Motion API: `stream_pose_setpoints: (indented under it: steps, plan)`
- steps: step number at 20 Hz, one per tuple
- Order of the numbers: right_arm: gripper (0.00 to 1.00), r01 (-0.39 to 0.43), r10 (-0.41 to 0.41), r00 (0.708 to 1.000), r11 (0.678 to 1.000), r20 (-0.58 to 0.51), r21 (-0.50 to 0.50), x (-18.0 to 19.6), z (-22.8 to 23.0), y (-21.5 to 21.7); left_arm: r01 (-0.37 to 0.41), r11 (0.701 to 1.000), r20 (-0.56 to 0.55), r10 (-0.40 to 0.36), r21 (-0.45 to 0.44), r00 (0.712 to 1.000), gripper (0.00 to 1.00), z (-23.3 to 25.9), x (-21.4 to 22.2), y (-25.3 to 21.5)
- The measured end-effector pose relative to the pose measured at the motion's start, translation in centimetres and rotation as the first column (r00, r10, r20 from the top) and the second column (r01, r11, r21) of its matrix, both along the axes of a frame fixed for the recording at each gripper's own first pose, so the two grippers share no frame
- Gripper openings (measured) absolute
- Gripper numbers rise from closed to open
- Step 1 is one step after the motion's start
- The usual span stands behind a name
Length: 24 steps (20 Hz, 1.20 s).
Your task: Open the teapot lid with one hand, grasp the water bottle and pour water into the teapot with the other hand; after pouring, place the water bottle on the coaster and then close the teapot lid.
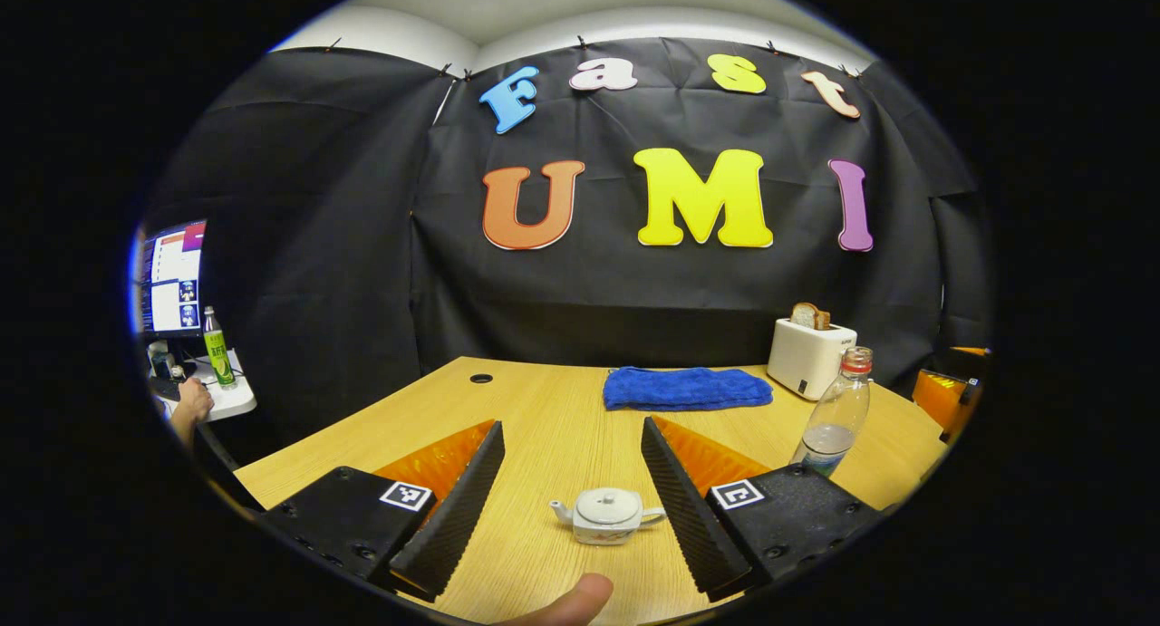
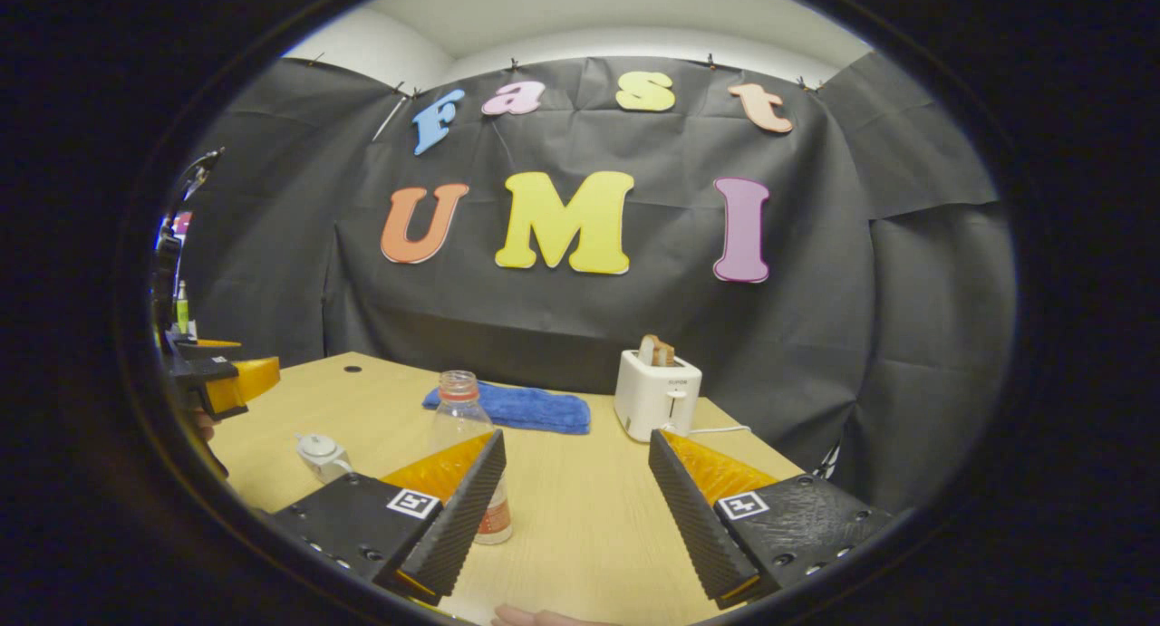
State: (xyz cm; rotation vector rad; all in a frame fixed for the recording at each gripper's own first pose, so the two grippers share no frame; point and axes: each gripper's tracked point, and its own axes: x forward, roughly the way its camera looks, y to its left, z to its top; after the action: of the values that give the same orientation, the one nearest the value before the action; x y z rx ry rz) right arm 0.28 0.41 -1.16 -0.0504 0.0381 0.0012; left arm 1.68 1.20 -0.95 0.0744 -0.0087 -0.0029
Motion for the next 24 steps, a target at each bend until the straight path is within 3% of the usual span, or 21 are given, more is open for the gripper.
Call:
stream_pose_setpoints:
  steps: [2,5,11,13,18,19,21,23,24]
  plan:
    - [0.97,0.000,0.000,1.000,1.000,-0.004,-0.001,0.1,-0.1,0.1,0.033,0.999,-0.033,-0.033,0.008,0.999,1.00,-1.7,1.3,-0.7]
    - [0.98,0.009,-0.009,1.000,1.000,-0.006,-0.001,0.1,-0.2,0.0,0.039,0.998,-0.086,-0.035,0.039,0.996,0.96,-4.8,3.6,-0.7]
    - [0.97,0.012,-0.013,1.000,1.000,-0.022,-0.015,0.5,-0.9,0.2,0.061,0.998,-0.176,-0.061,-0.007,0.982,0.93,-9.1,6.3,-1.1]
    - [0.95,0.005,-0.005,1.000,1.000,-0.026,-0.007,0.6,-1.0,0.4,0.071,0.997,-0.180,-0.068,0.012,0.981,0.79,-9.6,6.6,-1.2]
    - [0.95,-0.005,0.005,0.999,1.000,-0.041,-0.007,0.7,-1.4,0.9,0.081,0.996,-0.150,-0.076,0.028,0.986,0.55,-9.2,7.0,-1.5]
    - [0.97,-0.008,0.008,0.999,1.000,-0.041,-0.010,0.6,-1.5,1.1,0.080,0.997,-0.145,-0.075,0.025,0.987,0.40,-9.1,7.1,-1.3]
    - [0.97,-0.014,0.013,0.999,1.000,-0.041,-0.016,0.6,-1.6,1.3,0.099,0.995,-0.135,-0.096,0.014,0.986,0.18,-9.0,7.1,-1.8]
    - [0.98,-0.026,0.025,0.999,1.000,-0.045,-0.016,0.7,-1.8,1.8,0.094,0.995,-0.138,-0.090,0.021,0.986,0.06,-9.1,7.1,-1.8]
    - [0.98,-0.033,0.032,0.998,0.999,-0.046,-0.017,0.7,-1.9,2.1,0.094,0.995,-0.138,-0.089,0.030,0.986,0.05,-9.0,7.1,-1.7]
